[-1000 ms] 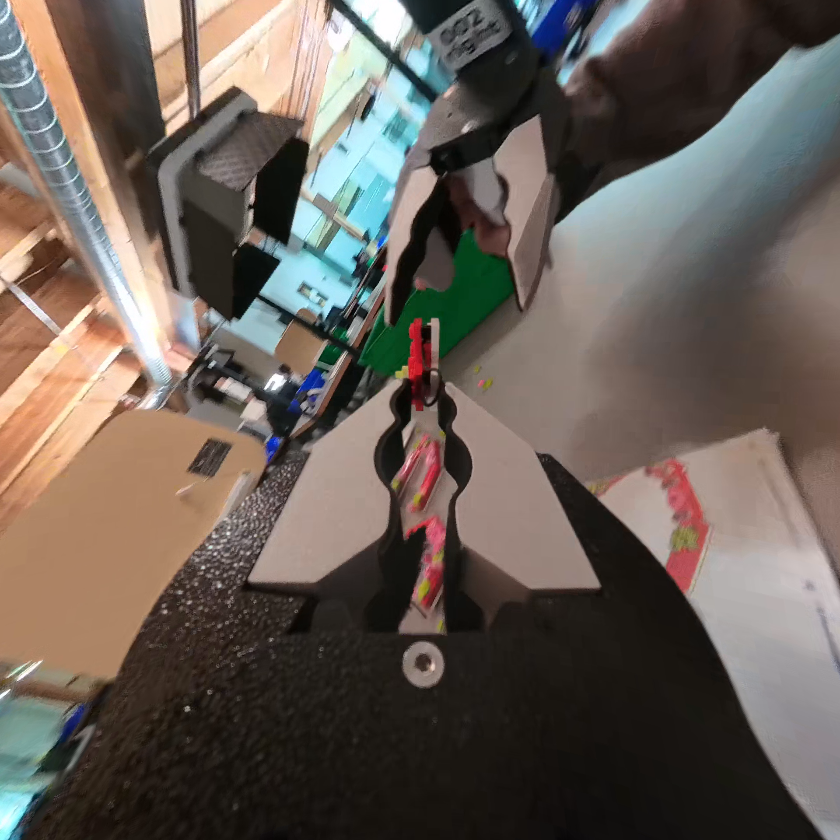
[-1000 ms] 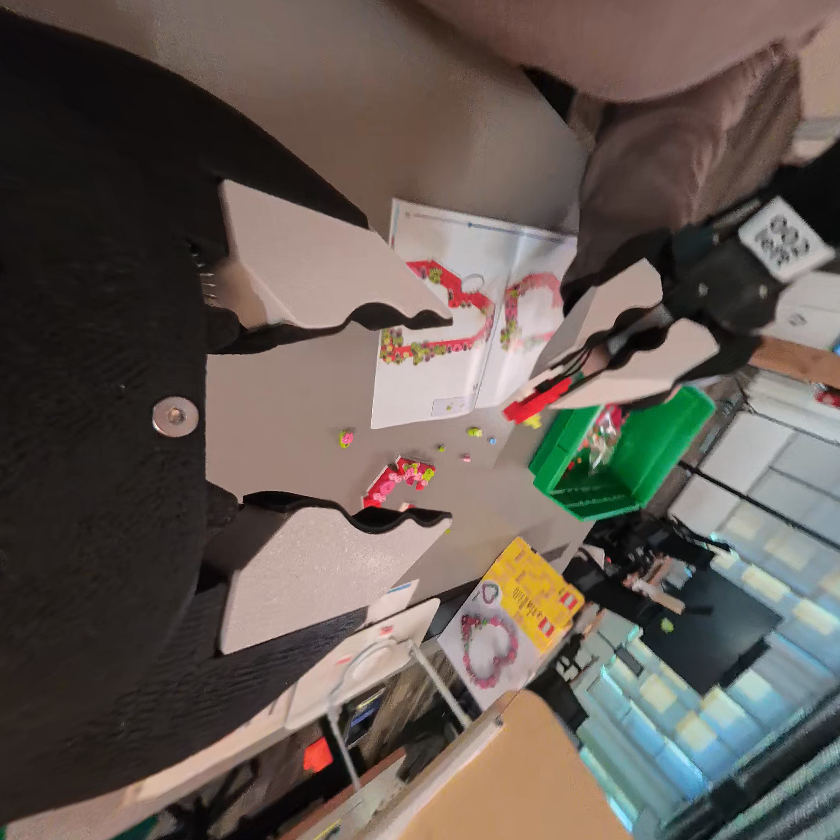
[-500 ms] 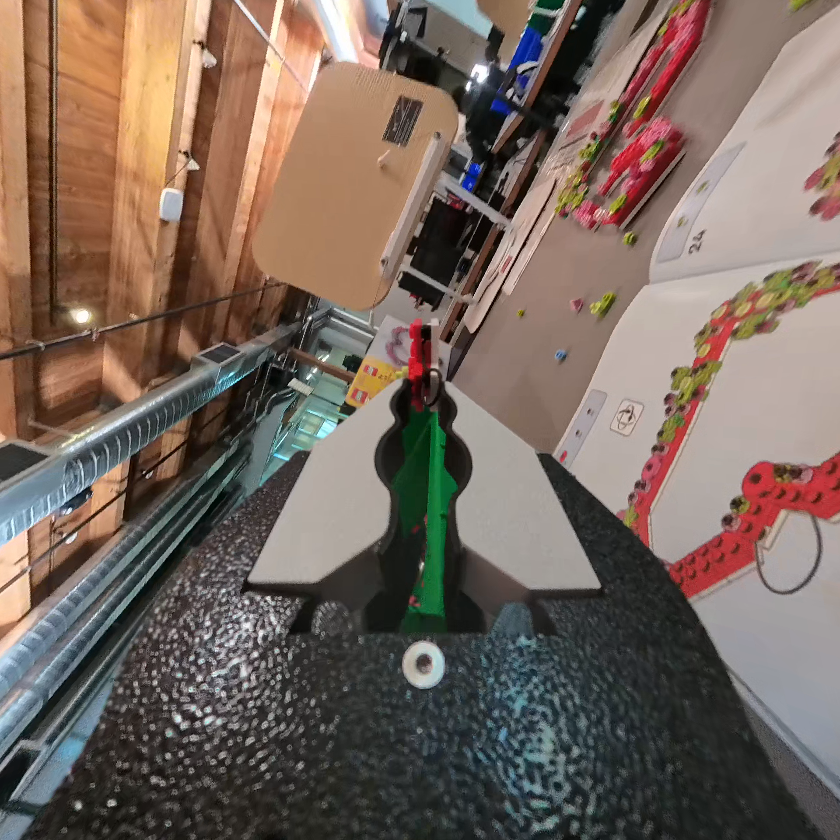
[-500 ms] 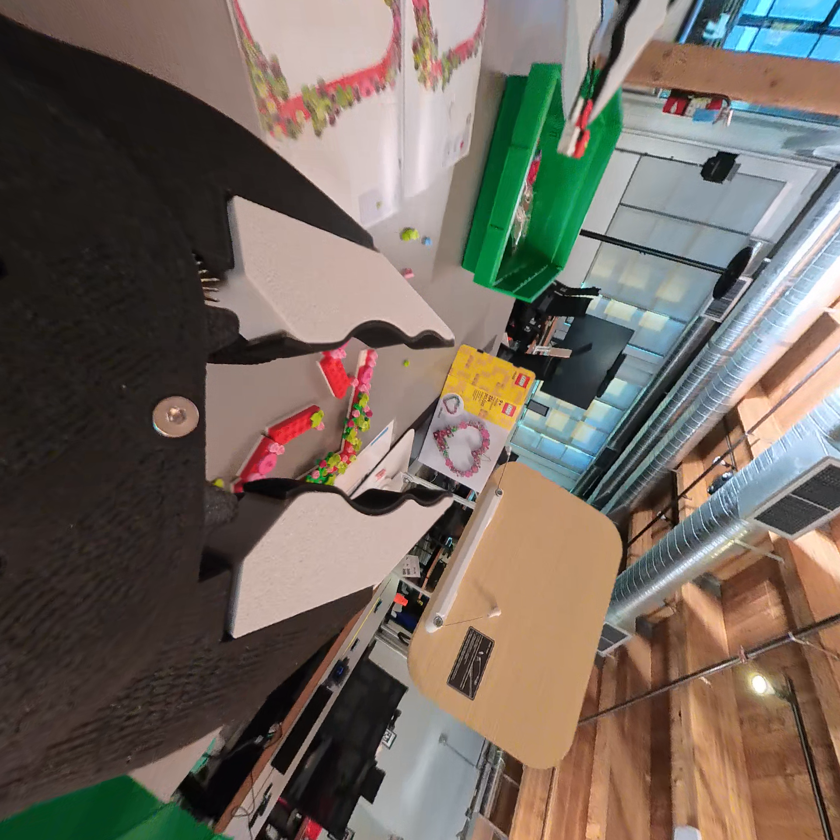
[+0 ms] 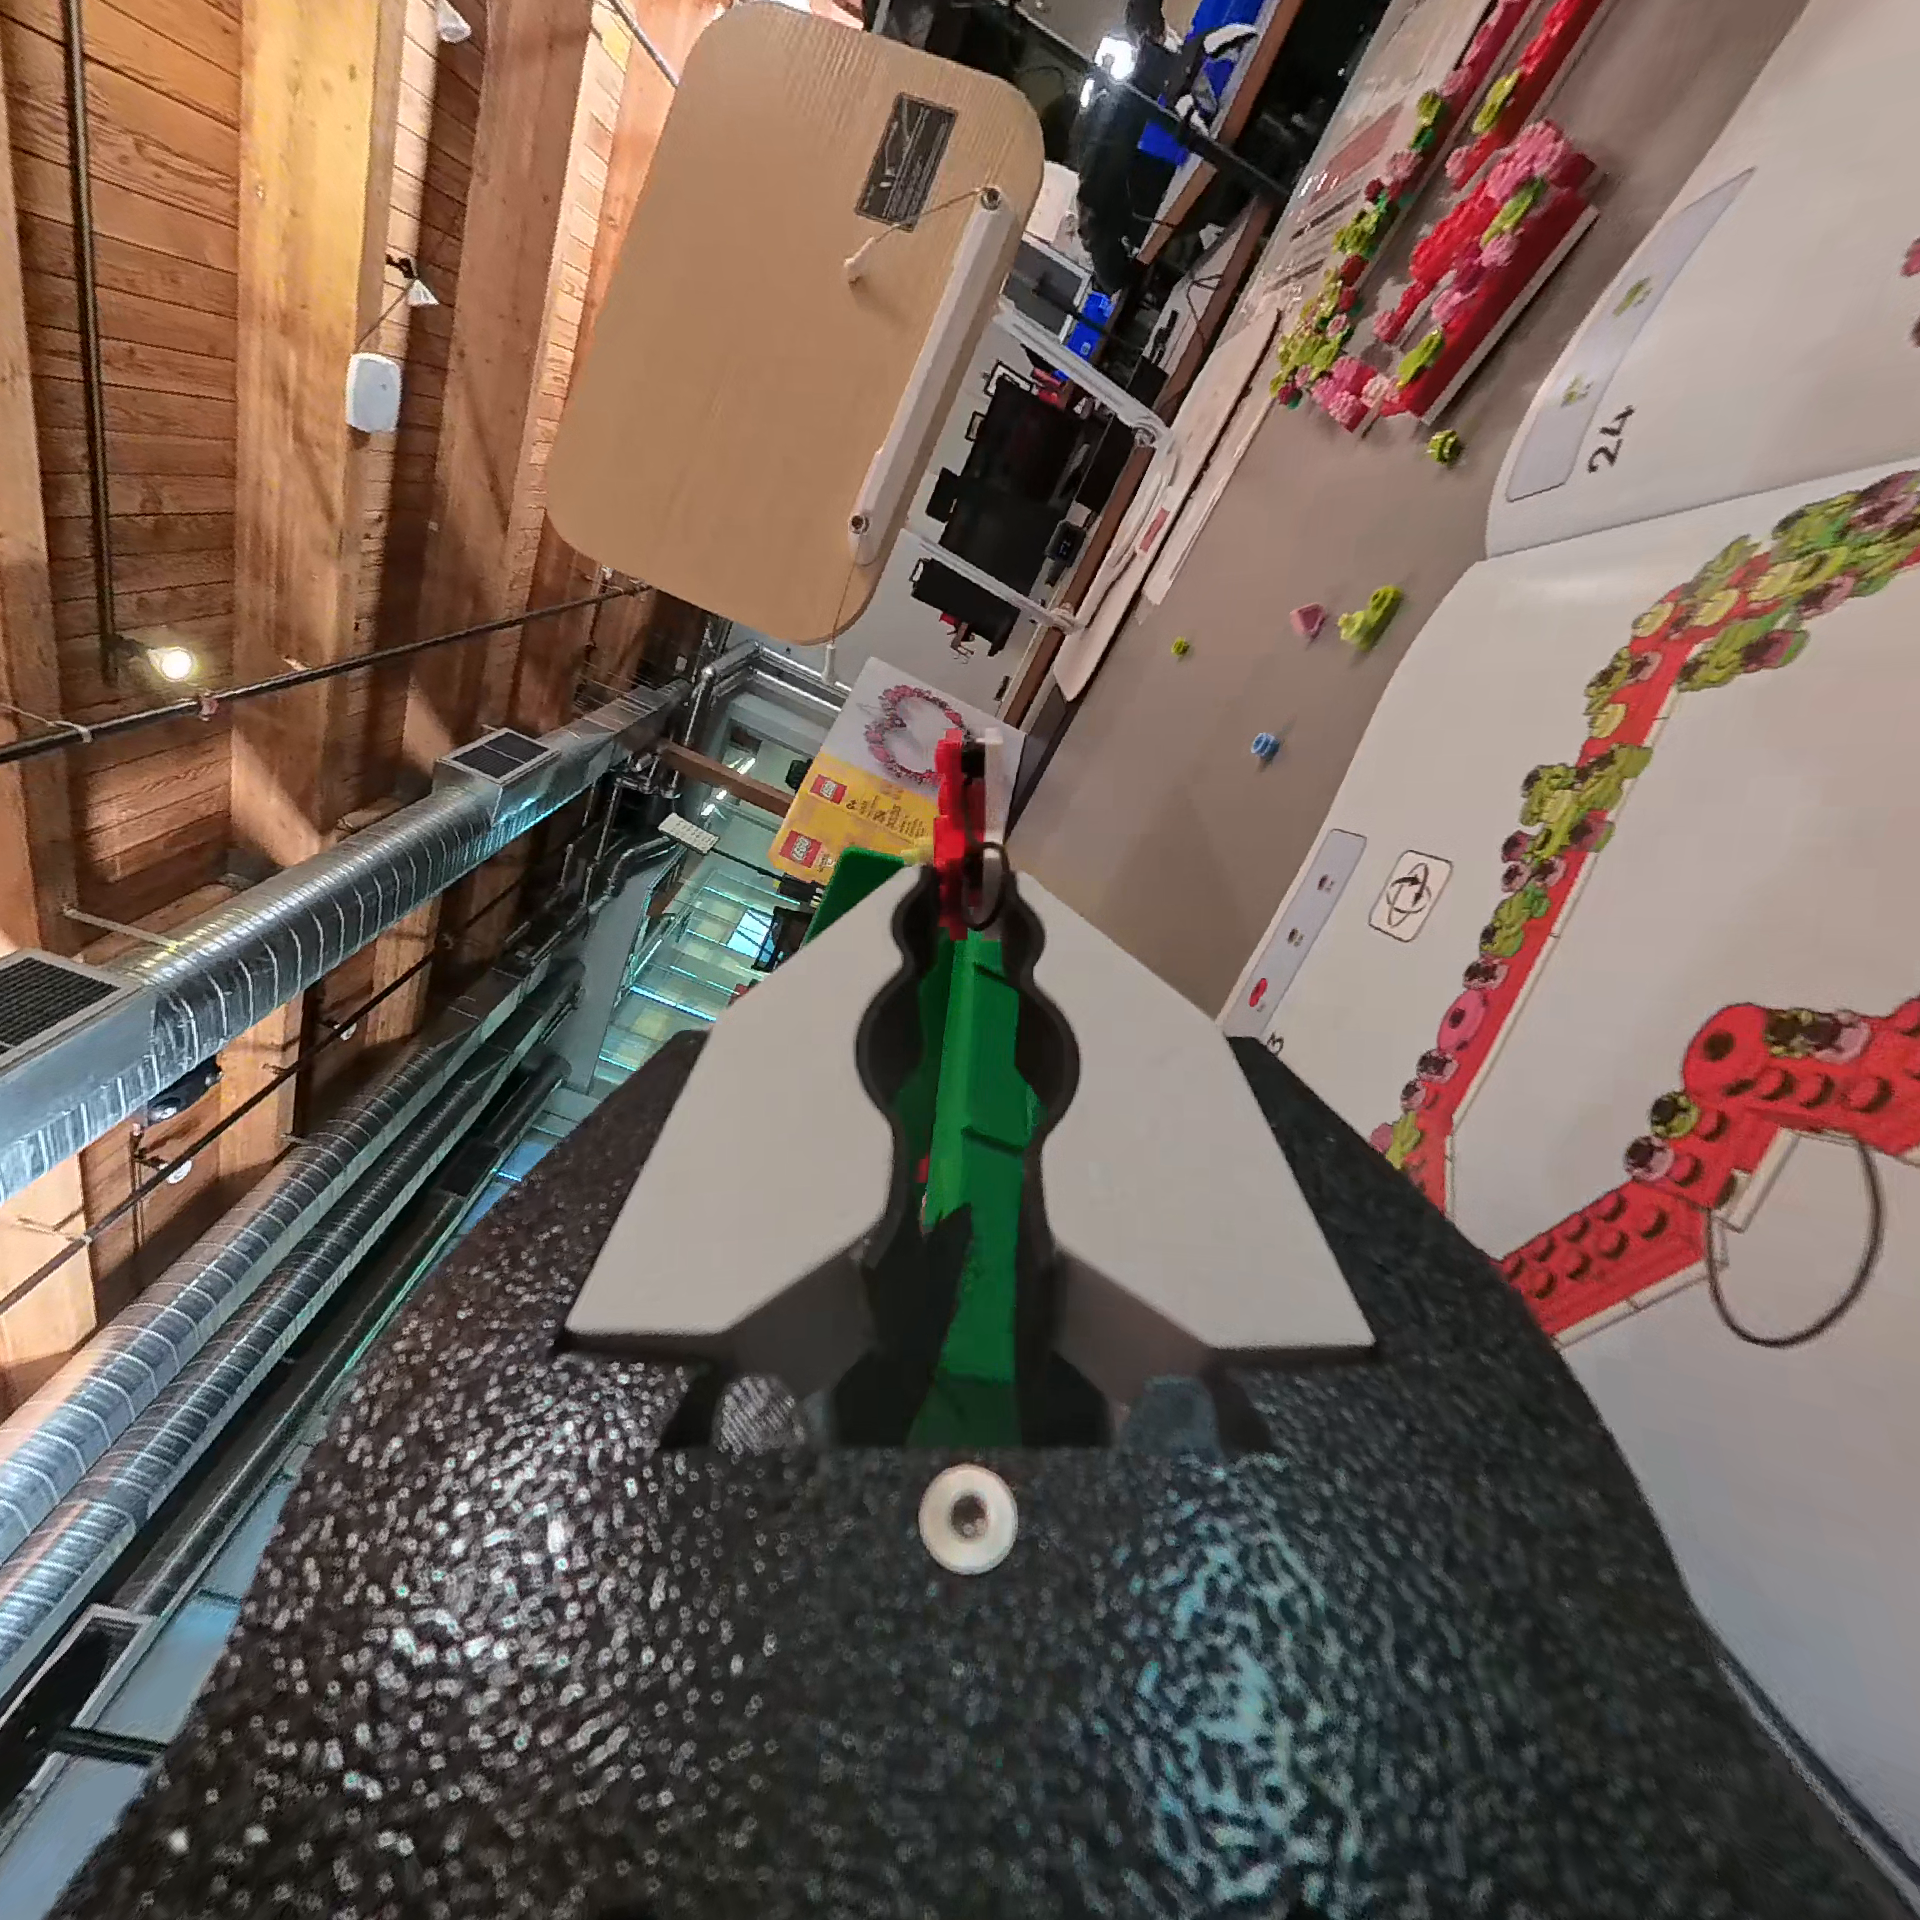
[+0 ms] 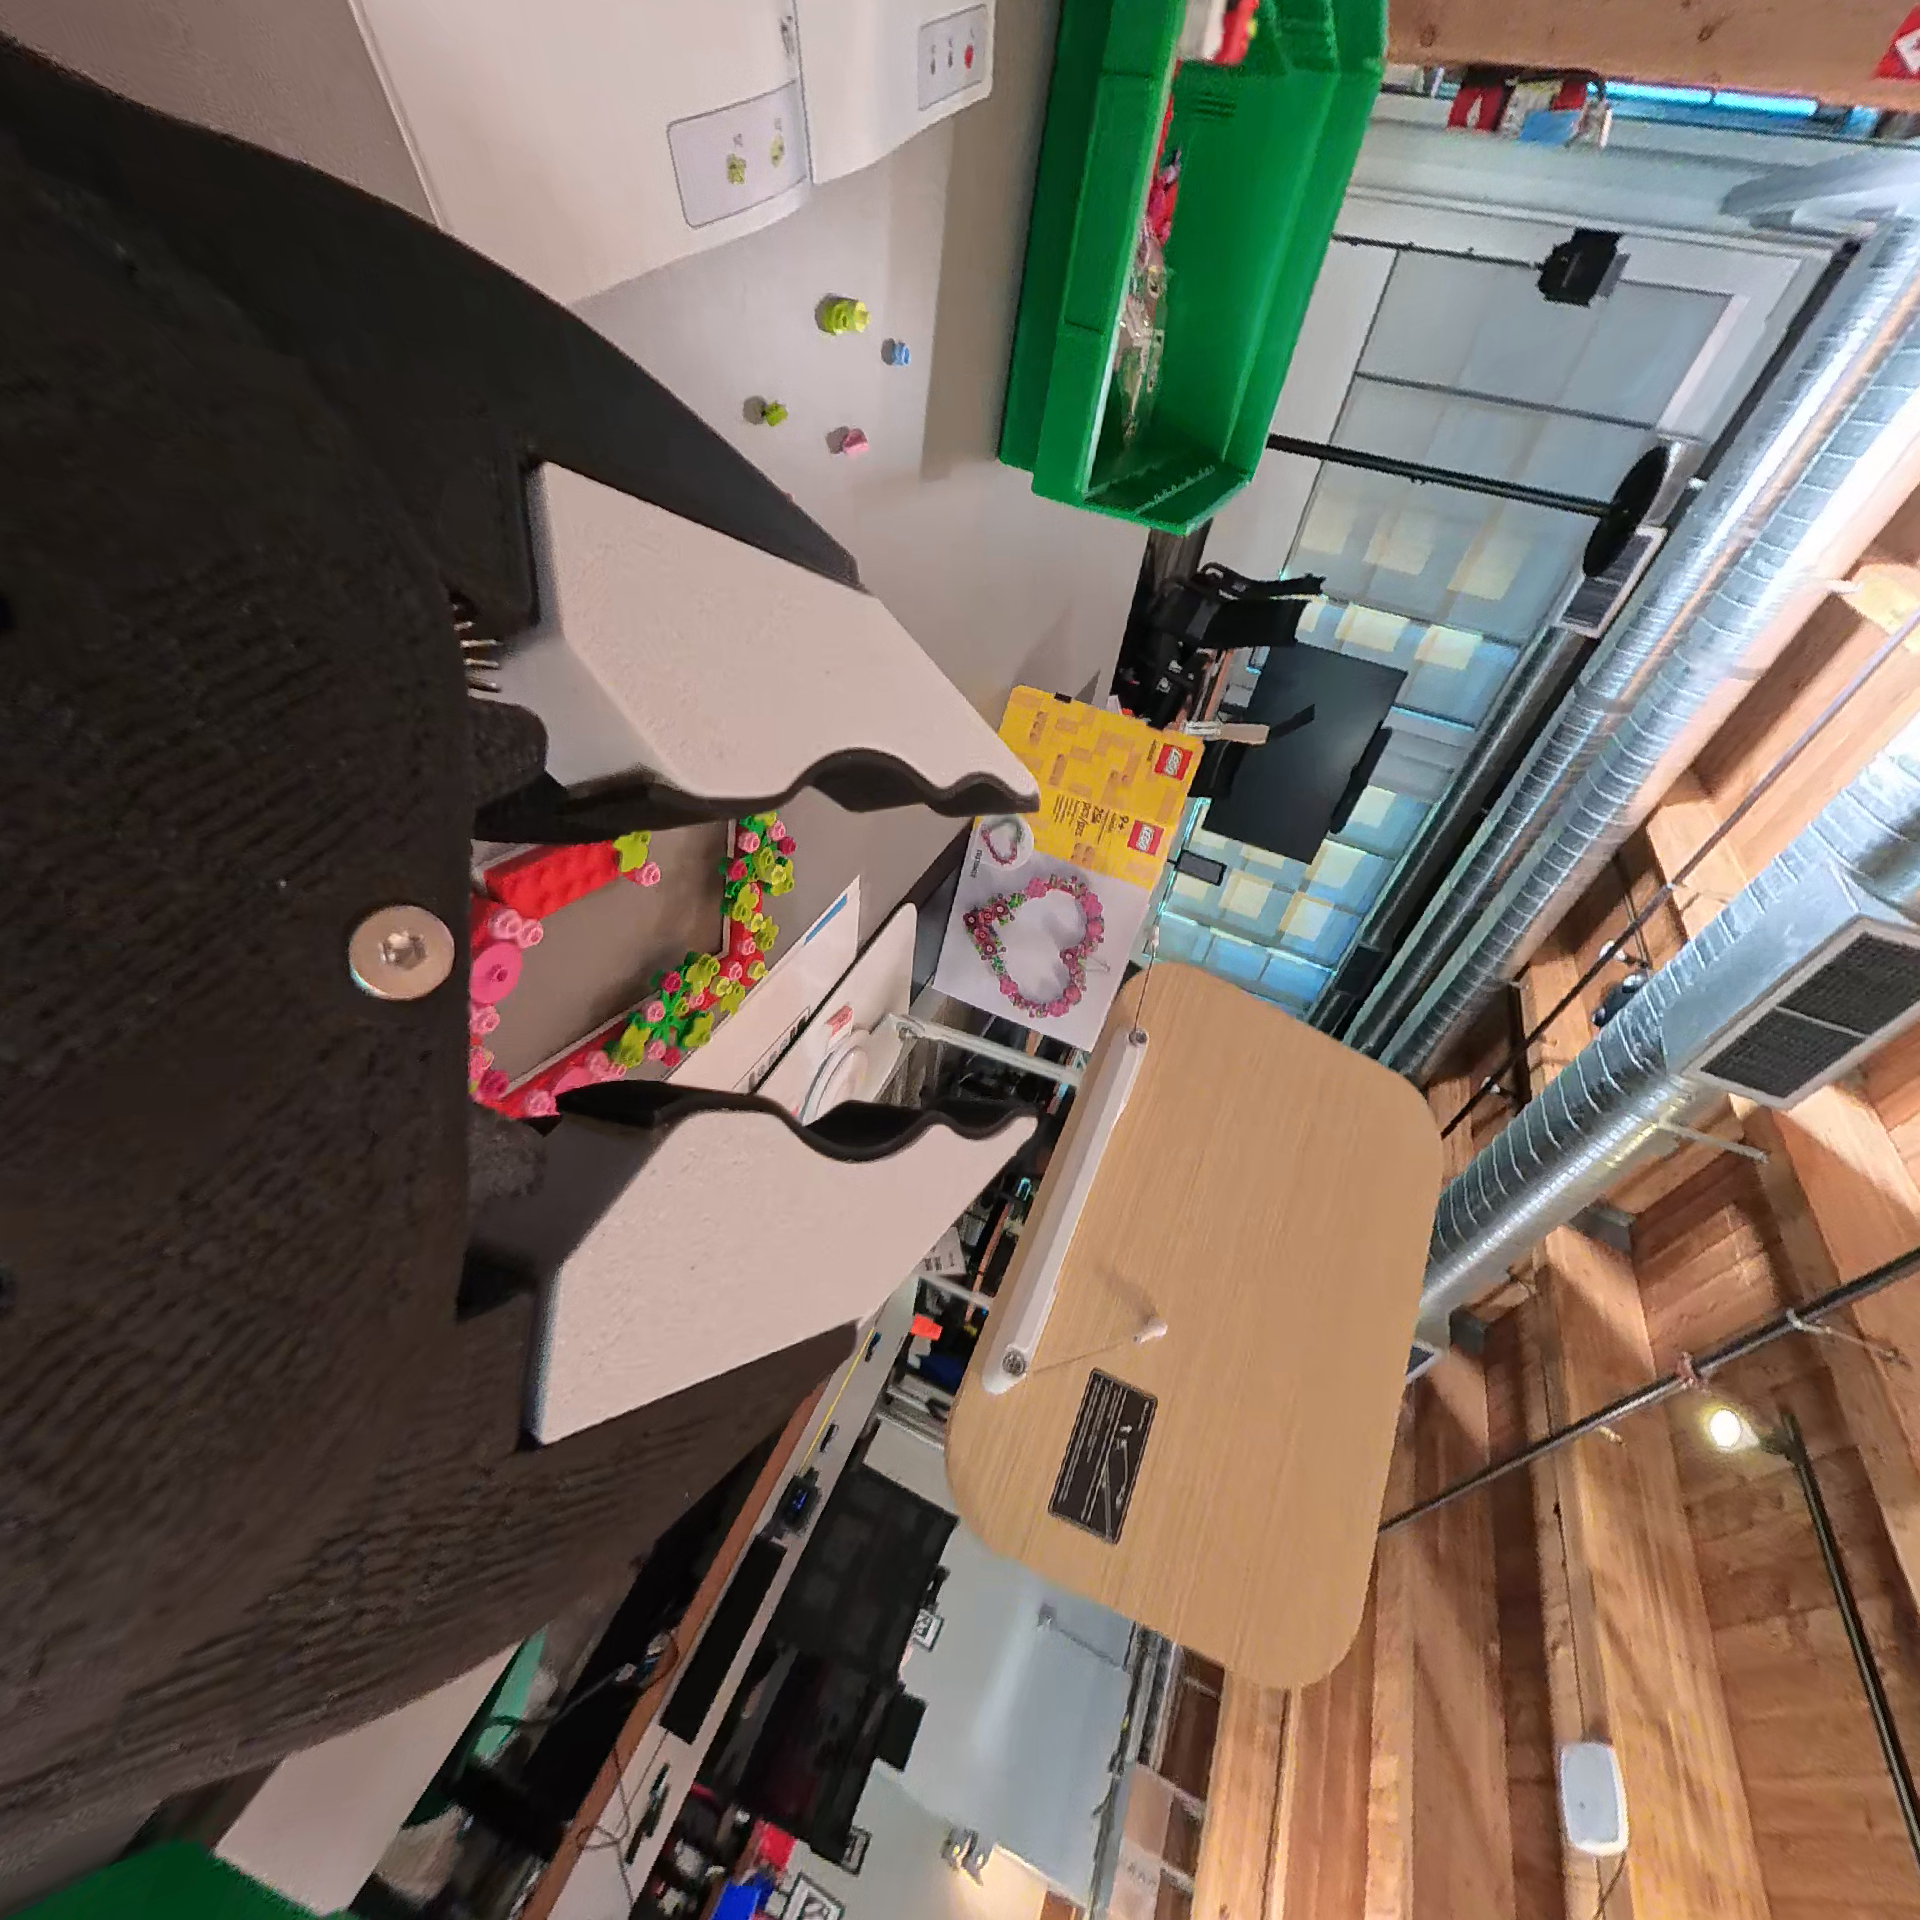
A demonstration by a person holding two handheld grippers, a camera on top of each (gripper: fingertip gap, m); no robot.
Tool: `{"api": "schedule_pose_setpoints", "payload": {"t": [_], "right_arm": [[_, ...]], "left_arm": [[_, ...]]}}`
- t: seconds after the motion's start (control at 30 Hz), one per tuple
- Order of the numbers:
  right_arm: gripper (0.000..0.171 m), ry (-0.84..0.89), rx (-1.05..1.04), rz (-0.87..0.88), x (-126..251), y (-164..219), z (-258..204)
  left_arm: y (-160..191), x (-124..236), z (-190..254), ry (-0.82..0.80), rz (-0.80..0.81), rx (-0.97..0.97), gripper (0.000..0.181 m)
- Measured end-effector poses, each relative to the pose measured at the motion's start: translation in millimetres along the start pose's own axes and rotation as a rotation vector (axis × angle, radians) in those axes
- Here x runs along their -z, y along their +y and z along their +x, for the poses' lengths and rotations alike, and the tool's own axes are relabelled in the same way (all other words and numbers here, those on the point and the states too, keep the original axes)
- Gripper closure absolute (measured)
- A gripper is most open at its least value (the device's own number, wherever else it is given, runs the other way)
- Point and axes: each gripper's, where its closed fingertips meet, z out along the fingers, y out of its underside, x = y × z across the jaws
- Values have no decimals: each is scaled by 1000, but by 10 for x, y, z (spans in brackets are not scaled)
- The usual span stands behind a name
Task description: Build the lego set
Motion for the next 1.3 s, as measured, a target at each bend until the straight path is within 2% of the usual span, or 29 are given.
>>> {"api": "schedule_pose_setpoints", "payload": {"t": [0.03,0.23,0.37,0.5,0.7,0.83,0.93,1.1,1.2,1.3], "right_arm": [[118,11,-11,0,12,0,30],[120,100,5,-25,142,20,252],[121,215,24,-49,252,89,568],[124,316,44,-116,386,180,816],[134,417,64,-250,662,262,942],[150,404,1,-386,798,440,927],[161,273,-132,-565,684,795,862],[163,104,-361,-868,508,1426,820],[165,116,-394,-829,514,1383,889],[169,198,-331,-758,723,1161,892]], "left_arm": [[4,-5,7,4,-2,1,171],[-20,-52,-22,13,-2,13,171],[-379,-220,-33,44,81,-32,171],[-774,-443,164,109,194,-104,171],[-740,-525,470,177,214,-152,172],[-693,-543,586,209,218,-188,172],[-719,-576,613,224,226,-172,171],[-711,-577,624,240,236,-145,171],[-694,-585,615,241,232,-133,171],[-683,-585,612,243,232,-127,171]]}}
